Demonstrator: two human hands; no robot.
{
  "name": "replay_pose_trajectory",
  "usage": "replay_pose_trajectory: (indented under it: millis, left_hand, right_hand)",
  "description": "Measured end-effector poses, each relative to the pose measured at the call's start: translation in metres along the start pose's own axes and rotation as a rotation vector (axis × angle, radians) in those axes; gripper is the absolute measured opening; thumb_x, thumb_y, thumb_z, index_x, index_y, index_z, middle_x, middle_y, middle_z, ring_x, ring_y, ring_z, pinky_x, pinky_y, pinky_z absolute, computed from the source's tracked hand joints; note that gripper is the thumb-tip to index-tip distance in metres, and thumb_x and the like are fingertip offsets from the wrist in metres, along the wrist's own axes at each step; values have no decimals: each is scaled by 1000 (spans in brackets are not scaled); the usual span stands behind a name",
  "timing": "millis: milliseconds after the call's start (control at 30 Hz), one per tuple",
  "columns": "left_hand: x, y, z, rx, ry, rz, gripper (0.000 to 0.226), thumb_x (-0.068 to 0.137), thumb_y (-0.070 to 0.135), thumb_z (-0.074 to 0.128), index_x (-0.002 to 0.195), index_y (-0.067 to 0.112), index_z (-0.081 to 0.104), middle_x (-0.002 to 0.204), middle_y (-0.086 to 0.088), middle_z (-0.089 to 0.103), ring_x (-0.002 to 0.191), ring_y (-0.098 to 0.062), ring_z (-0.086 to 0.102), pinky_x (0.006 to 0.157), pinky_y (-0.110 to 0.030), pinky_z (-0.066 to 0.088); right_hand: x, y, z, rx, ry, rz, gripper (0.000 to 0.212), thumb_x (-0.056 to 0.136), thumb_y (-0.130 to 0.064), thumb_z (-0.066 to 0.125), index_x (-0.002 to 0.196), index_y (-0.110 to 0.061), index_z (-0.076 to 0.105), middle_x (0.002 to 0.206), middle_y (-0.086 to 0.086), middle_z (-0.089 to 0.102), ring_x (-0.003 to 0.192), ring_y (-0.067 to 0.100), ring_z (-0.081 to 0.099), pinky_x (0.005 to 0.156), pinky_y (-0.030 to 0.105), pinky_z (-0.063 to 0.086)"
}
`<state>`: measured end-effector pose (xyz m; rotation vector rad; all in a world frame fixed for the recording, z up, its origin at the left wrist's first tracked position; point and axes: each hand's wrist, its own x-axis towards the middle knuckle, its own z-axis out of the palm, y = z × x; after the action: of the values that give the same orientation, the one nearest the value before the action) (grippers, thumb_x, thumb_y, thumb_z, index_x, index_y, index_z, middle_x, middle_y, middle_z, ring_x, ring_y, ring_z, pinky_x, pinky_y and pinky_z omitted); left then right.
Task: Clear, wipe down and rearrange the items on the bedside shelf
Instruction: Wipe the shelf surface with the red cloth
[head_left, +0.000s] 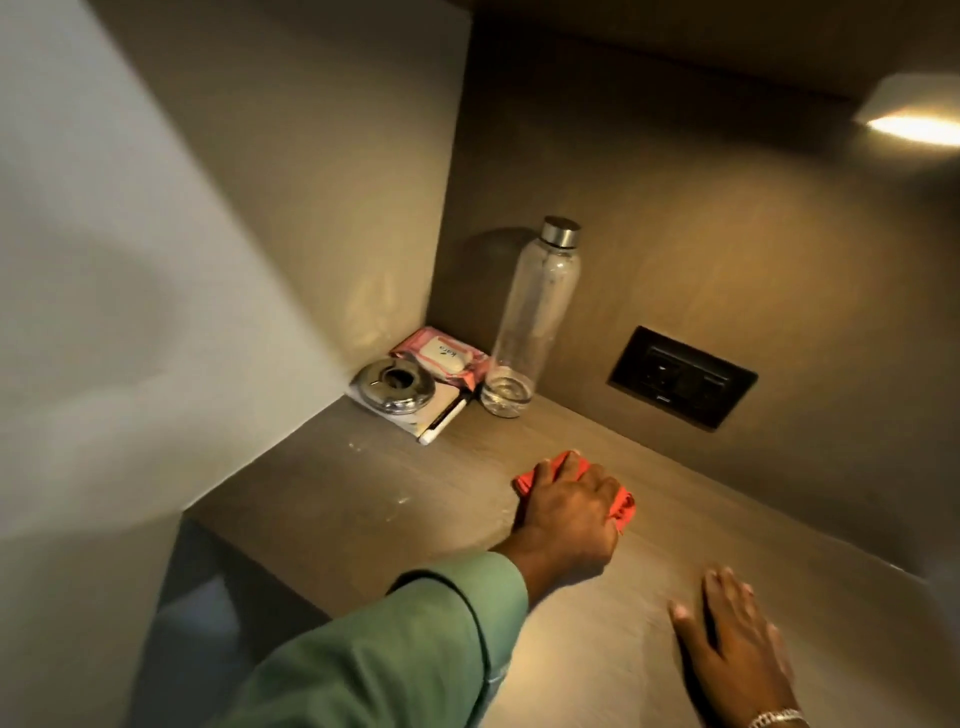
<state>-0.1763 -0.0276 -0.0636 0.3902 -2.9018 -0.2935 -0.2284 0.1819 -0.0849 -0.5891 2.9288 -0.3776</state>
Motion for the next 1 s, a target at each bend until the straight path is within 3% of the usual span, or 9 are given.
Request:
replay_pose_trajectory:
  millis: [167,367,500,667,767,867,1000]
  left_hand:
    - [-94,-95,-4,28,220,-94,50,82,47,42,129,30,43,136,3,51,134,-25,39,105,-50,36]
    - [-147,-207,-41,225,169,-395,54,86,54,33,136,32,33,145,0,43,137,-27,34,109,-51,30]
    - [-136,-191,-46,200,155,-528,59,84,46,29,137,20,32,145,-12,42,136,-35,33,110,-51,30]
    - [-120,-66,-5,-24,66,-145,62,85,38,40,142,17,26,153,-14,33,143,-36,23,117,-54,18]
    - [-123,-51,-1,-57,62,0,57,88,42,35,140,21,30,151,-9,37,142,-33,28,116,-54,22]
    - [-132,-122,-27,107,167,-149,54,89,46,27,139,26,30,149,-6,39,139,-31,31,111,-54,28]
    - [-150,-196,-48,186,146,-420,57,89,49,32,141,28,29,150,-4,38,140,-30,29,112,-52,28]
  right_hand:
    - [2,-2,0,-53,15,17,70,92,-59,27,152,-25,15,162,-7,-1,150,13,-2,121,41,6]
    - [4,-8,-3,-31,-9,35,69,93,-48,41,151,-17,20,163,-1,3,150,18,0,121,44,4]
    - [3,-6,0,-61,-39,35,76,89,-57,30,151,-17,19,163,-1,2,150,20,1,121,46,4]
    - [7,2,6,-36,3,8,85,83,-69,28,150,-17,24,162,1,8,150,22,5,119,50,5]
    - [10,8,10,-25,24,5,91,77,-71,25,150,-17,27,162,0,9,150,22,6,120,52,6]
    - [9,12,11,-29,30,-3,93,77,-76,19,151,-20,23,162,-4,7,150,20,5,119,50,6]
    - [2,10,10,-79,29,-17,87,82,-76,9,152,-24,13,162,-6,2,150,15,1,120,46,7]
